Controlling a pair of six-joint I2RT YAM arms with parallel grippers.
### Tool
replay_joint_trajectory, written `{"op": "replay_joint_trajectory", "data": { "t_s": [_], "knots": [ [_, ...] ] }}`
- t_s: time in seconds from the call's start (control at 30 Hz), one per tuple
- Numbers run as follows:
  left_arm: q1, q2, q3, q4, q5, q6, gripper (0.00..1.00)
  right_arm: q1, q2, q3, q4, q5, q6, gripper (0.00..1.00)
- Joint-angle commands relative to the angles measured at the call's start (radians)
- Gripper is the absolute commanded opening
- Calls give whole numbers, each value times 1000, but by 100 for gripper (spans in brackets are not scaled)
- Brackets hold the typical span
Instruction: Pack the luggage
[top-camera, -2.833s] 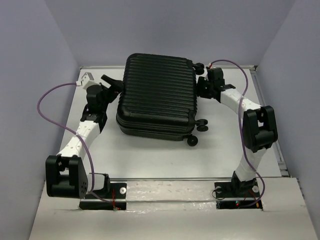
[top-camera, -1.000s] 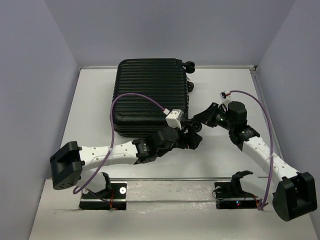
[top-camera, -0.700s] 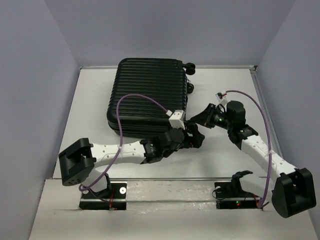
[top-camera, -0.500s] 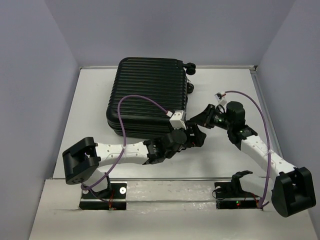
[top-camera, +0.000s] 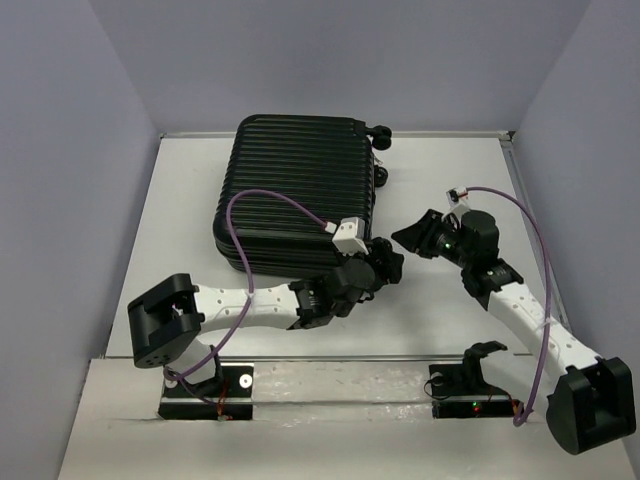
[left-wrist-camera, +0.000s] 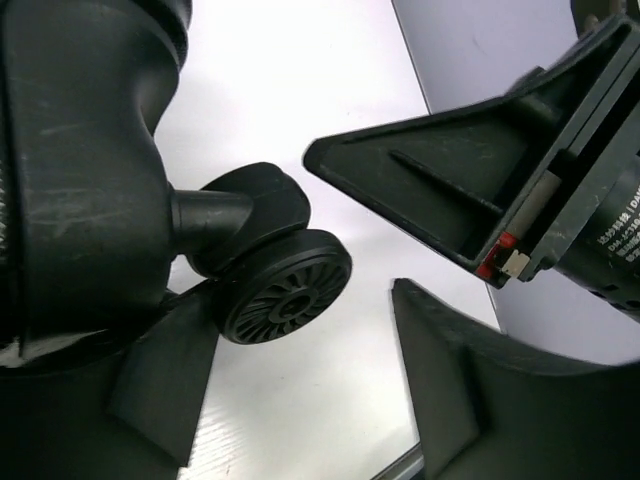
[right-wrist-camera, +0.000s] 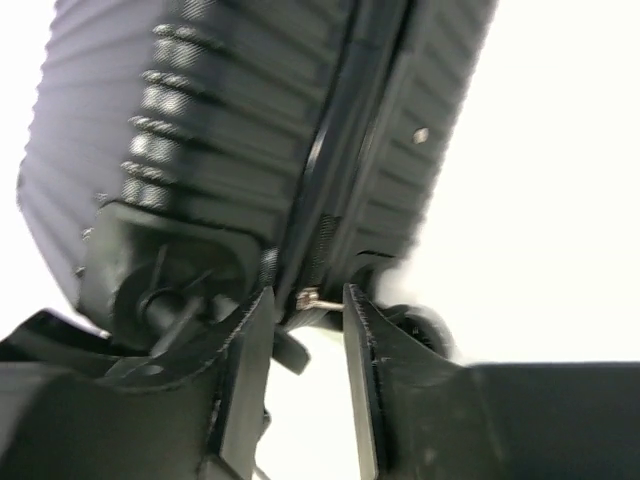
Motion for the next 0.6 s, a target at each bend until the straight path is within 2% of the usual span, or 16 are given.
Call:
{"op": "replay_joint_trajectory", "data": {
  "t_s": [0.0, 0.07, 0.13, 0.2, 0.23, 0.3, 0.33, 0.4, 0.43, 0.5, 0.57],
  "knots": [
    [13, 0, 62, 71, -136, 48, 69, -26, -53, -26, -19, 101, -69, 36],
    [16, -4, 64, 74, -140, 50, 59, -35, -67, -50, -15, 141, -85, 27],
    [22, -7, 64, 79, -143, 53, 55, -35, -59, -87, 31, 128, -125, 11],
    [27, -6, 64, 79, -136, 56, 48, -35, -49, -130, 111, 6, -169, 7],
    [30, -9, 58, 79, -131, 56, 45, -35, -44, -174, 213, -36, -174, 8],
    [33, -15, 53, 80, -128, 53, 40, -35, -27, -196, 286, -104, -175, 11],
    [35, -21, 53, 80, -127, 56, 35, -35, -4, -210, 350, -137, -178, 18],
    [36, -30, 53, 80, -123, 65, 32, -35, 22, -236, 430, -154, -183, 27],
    [38, -35, 53, 82, -123, 75, 27, -35, 60, -250, 529, -188, -175, 34],
    [42, -47, 53, 80, -123, 85, 21, -35, 117, -280, 638, -269, -157, 41],
    [47, -52, 48, 80, -117, 91, 20, -35, 216, -284, 766, -299, -149, 46]
  ]
}}
